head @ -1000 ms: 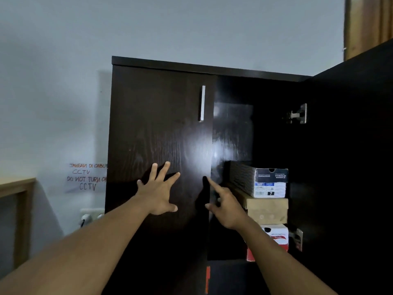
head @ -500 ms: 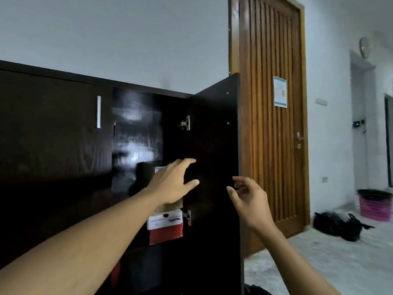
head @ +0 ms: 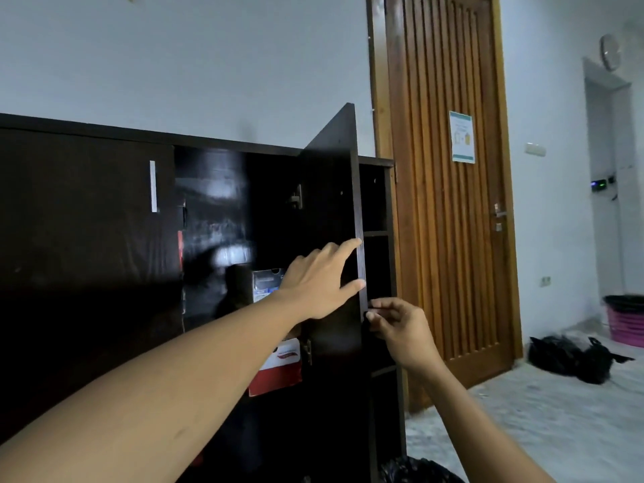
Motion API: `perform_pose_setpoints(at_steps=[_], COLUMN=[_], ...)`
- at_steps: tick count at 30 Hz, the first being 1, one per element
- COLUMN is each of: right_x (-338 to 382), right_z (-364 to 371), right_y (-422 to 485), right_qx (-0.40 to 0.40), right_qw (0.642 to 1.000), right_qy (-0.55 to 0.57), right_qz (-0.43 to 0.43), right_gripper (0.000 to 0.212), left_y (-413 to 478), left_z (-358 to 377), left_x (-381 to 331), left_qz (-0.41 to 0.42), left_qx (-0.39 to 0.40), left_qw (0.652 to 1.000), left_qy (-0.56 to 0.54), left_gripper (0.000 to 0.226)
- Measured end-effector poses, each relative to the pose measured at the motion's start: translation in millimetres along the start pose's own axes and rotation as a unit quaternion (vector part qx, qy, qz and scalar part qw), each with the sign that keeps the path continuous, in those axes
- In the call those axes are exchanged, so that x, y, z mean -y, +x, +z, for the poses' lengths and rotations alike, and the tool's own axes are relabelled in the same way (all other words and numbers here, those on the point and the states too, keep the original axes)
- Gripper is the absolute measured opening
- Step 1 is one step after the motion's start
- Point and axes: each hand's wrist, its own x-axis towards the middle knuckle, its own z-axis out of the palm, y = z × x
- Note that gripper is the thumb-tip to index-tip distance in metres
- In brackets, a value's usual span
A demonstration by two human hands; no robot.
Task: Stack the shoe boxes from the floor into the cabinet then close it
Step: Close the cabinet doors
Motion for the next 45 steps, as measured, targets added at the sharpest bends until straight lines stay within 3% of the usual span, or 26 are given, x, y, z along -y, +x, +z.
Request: perform_pose_setpoints(at_steps=[7, 11, 19, 28, 33, 42, 45], right_x=[18.2, 21.7, -5.1, -57.3, -90.5, -112.6, -99.5], right_z=[70.9, 126.8, 241.5, 292.5, 314.6, 339.4, 334.3], right_y=[-4.2, -1.9, 5.2, 13.4, 21.6, 26.1, 30.9], right_qx=[0.078, 0.114, 0.205, 0.244, 0.267, 0.27, 0.291], right_qw=[0.996, 0.993, 0.965, 0.922, 0.887, 0.868, 0.871], right_qy=[0.051, 0.022, -0.145, -0.287, -0.368, -0.414, -0.394], right_qz=[-0.011, -0.027, -0.072, -0.086, -0.082, -0.056, -0.026], right_gripper=[0.024, 0.036, 0.105, 0.102, 0.098, 0.113, 0.107], left_y=[-41.2, -71.7, -119.8, -126.9, -130.5, -140.7, -141.8], left_z=[-24.1, -37.6, -23.9, 44.7, 73.5, 102.9, 86.7], left_x=[52.7, 94.5, 188.8, 230.7, 267.3, 290.8, 289.1], left_qz=[-0.026, -0.064, -0.149, -0.267, -0.275, -0.262, -0.243], left_qx=[-0.052, -0.055, 0.012, 0.06, 0.084, 0.097, 0.153], left_qw=[0.998, 0.996, 0.984, 0.949, 0.931, 0.926, 0.927], left_qy=[-0.002, -0.005, 0.102, 0.158, 0.227, 0.255, 0.24], left_gripper=[0.071, 0.074, 0.098, 0.119, 0.123, 0.116, 0.116])
